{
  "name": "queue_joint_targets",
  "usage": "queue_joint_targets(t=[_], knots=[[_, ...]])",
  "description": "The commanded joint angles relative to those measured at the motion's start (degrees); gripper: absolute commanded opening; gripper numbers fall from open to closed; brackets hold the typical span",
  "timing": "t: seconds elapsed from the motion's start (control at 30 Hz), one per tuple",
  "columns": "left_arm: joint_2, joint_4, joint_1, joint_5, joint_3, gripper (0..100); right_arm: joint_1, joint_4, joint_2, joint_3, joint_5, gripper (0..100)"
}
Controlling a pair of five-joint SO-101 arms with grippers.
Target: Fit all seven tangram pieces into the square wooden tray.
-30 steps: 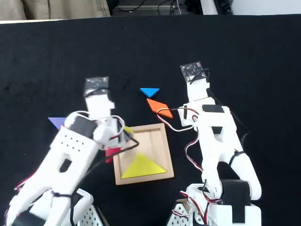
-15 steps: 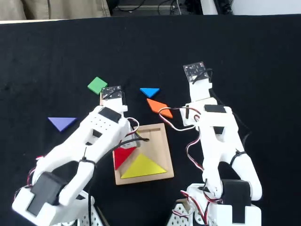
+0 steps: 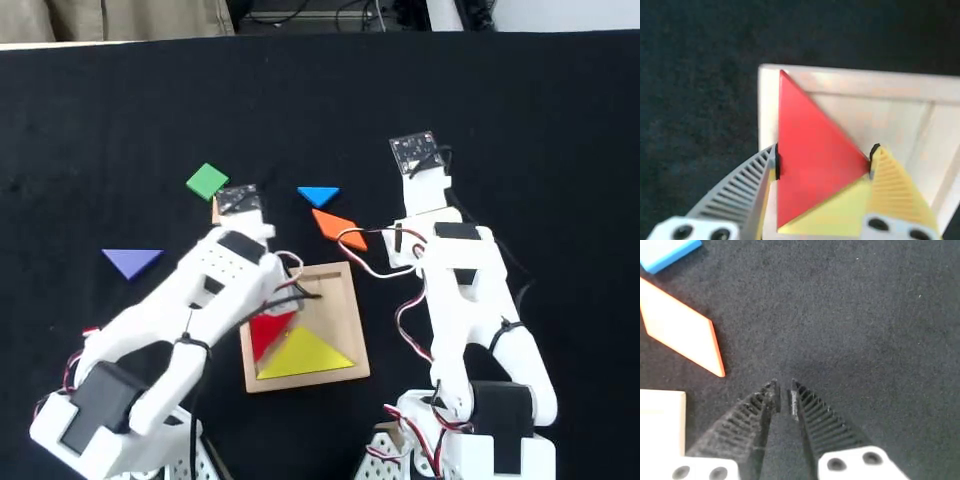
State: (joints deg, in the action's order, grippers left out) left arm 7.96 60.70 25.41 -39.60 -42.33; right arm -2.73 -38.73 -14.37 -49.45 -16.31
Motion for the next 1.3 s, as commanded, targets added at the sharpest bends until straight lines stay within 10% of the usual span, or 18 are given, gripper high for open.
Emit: queue_joint_targets(t=[0.0,0.73,1.27], knots=[[0.26,-0.26,4.09,-0.7,2.24,27,-0.53,0.97,-1.98,0.75,-0.62,5.1],[0.88,7.82,-1.54,2.55,15.69,34,-0.62,3.34,-1.98,0.13,-0.62,5.1],[-14.24,-3.52,5.93,2.55,18.51,34,-4.75,4.22,-2.15,1.01,-0.09,5.1]])
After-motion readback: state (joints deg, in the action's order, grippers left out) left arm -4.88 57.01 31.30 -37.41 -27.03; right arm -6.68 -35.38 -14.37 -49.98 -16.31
